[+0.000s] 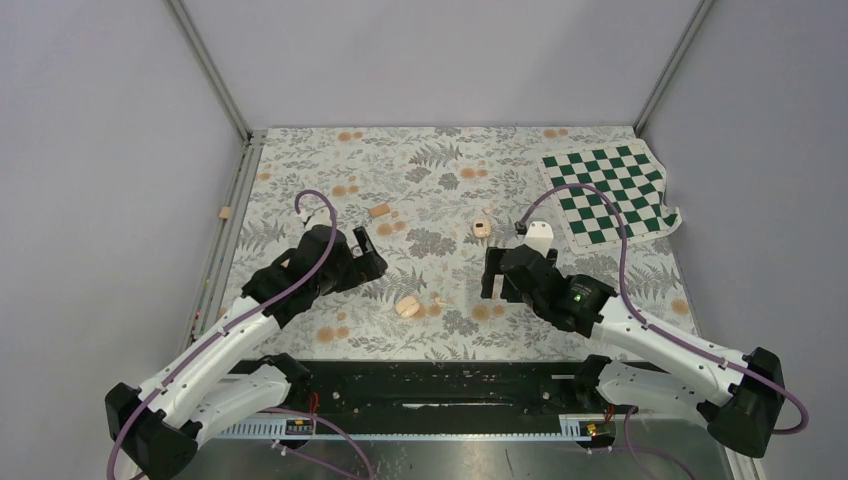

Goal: Insert the wireless bluetooth earbuds into the charging case
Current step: Pick up the charging case from the center of the board.

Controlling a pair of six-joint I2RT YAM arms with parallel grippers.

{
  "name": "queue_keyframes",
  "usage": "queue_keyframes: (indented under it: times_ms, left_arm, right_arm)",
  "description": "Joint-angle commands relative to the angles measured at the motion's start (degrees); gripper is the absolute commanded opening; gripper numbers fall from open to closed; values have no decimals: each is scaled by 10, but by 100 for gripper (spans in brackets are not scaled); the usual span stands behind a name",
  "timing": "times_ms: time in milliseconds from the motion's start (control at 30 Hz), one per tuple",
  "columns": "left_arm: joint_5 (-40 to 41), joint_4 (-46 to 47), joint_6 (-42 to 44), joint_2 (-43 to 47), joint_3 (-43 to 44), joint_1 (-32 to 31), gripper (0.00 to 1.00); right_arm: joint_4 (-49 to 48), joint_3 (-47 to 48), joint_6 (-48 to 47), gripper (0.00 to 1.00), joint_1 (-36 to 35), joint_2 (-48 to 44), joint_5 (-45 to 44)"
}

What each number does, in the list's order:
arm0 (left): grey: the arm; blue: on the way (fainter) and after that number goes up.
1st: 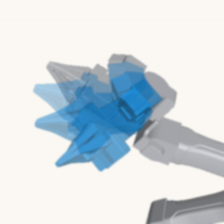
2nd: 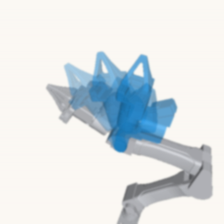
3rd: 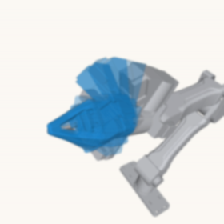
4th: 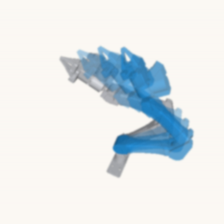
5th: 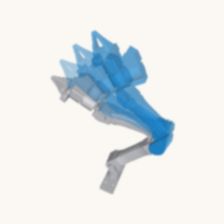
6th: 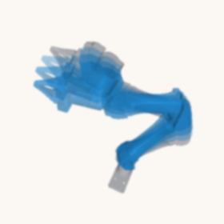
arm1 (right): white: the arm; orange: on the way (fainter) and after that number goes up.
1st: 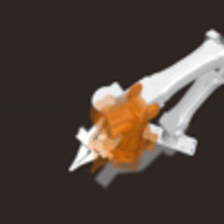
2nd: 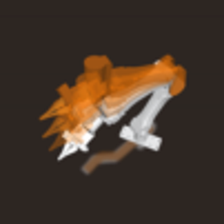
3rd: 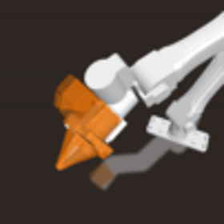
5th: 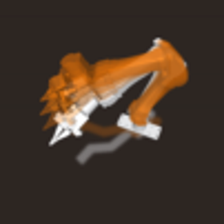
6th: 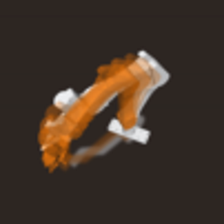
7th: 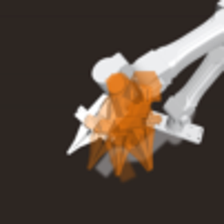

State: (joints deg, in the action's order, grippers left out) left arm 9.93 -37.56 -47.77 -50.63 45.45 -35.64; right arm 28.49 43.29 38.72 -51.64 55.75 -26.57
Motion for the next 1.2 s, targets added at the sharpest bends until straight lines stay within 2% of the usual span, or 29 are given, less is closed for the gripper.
queue_keyframes:
  times_ms: [0, 333, 467, 567, 733, 867, 1000, 1167]
  left_arm:
    - [17, 12, 7, 1, 26, 2, 99]
    - [19, 7, -5, -4, 8, 1, 99]
    - [-8, 6, 1, -27, 3, 0, 97]
    - [-34, -8, -2, -70, 5, -5, 94]
    - [-66, -34, -70, -161, 17, -24, 87]
    - [-60, -30, -121, -211, 26, -52, 90]
    - [-80, 9, -142, -267, 31, -58, 90]
    - [-68, 40, -142, -316, 55, -65, 87]
  right_arm:
    - [1, 4, 14, 100, 0, -18, -28]
    - [-4, -7, 12, 99, 0, -26, -10]
    - [-10, -11, 9, 100, 0, -26, -7]
    - [-21, -13, 2, 100, 0, -26, 5]
    - [-9, -10, 12, 100, 0, -26, 3]
    - [-6, -16, 26, 99, 0, -23, 7]
    - [-6, -20, 27, 99, -1, -19, 11]
    - [2, -23, 24, 99, 0, -17, 6]
